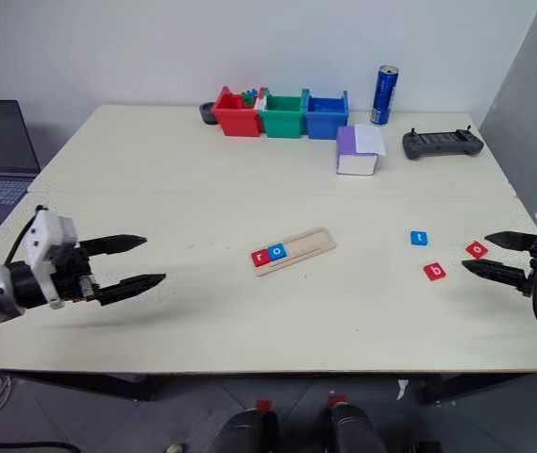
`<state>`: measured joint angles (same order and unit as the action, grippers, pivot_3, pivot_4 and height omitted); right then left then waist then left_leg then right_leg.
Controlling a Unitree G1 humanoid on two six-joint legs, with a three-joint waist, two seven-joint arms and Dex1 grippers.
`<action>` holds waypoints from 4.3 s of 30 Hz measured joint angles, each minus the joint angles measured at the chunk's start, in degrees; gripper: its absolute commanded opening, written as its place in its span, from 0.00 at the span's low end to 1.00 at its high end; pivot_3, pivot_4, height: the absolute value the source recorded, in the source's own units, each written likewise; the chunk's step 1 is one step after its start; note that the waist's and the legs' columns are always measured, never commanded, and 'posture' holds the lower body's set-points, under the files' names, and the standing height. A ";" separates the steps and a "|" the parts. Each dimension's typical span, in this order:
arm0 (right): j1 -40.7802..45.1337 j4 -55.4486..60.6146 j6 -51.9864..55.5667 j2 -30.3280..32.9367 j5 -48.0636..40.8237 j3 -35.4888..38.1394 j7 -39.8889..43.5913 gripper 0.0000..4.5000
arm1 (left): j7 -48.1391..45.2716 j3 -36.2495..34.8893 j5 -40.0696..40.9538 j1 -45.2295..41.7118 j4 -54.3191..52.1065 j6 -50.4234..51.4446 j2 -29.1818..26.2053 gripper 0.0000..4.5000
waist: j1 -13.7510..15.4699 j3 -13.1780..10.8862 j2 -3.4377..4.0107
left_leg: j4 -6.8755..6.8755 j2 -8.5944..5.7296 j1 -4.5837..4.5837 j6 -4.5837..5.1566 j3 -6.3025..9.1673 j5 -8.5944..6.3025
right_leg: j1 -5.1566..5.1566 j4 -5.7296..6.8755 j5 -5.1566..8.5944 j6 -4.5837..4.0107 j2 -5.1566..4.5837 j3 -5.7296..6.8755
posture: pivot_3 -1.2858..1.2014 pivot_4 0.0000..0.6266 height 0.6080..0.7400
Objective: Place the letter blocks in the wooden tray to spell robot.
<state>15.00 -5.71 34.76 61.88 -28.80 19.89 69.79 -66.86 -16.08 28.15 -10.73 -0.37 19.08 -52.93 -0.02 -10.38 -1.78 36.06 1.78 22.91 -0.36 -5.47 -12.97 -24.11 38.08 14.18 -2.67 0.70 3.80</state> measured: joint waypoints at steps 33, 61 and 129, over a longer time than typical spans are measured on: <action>2.47 28.20 12.31 -23.32 -8.05 -19.27 -17.93 0.99 | -4.67 19.94 -19.05 -32.15 49.96 -31.80 26.87 1.00 | -0.01 0.11 -0.18 | 0.30 -0.02 0.13 0.01 0.09 0.00 | 0.03 0.10 -0.04 0.05 0.05 0.05 | 0.52 0.24 1.00; 1.76 28.51 12.19 -23.31 -8.28 -19.34 -21.15 0.99 | -2.42 20.70 -25.67 -39.55 64.60 -36.84 29.17 1.00 | -0.12 0.11 -0.22 | 0.77 0.01 0.15 0.03 0.13 -0.01 | 0.00 0.56 -0.03 0.05 0.06 0.05 | 0.52 0.24 1.00; -26.53 32.15 7.99 -5.92 -8.31 4.76 -12.22 1.00 | -9.26 28.81 -31.22 -35.06 43.04 -37.88 33.20 0.60 | -0.06 0.14 -0.41 | 0.90 -0.08 0.41 0.15 0.40 -0.09 | -0.03 0.44 -0.03 0.18 0.05 0.26 | 0.52 0.24 1.00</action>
<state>-11.53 26.44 42.75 55.96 -37.11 24.65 57.57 -76.12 12.73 -3.07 -45.79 42.67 -18.79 -19.73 -0.08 -10.24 -2.19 36.96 1.70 23.32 -0.20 -5.06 -13.06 -24.14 38.51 14.16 -2.49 0.75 4.06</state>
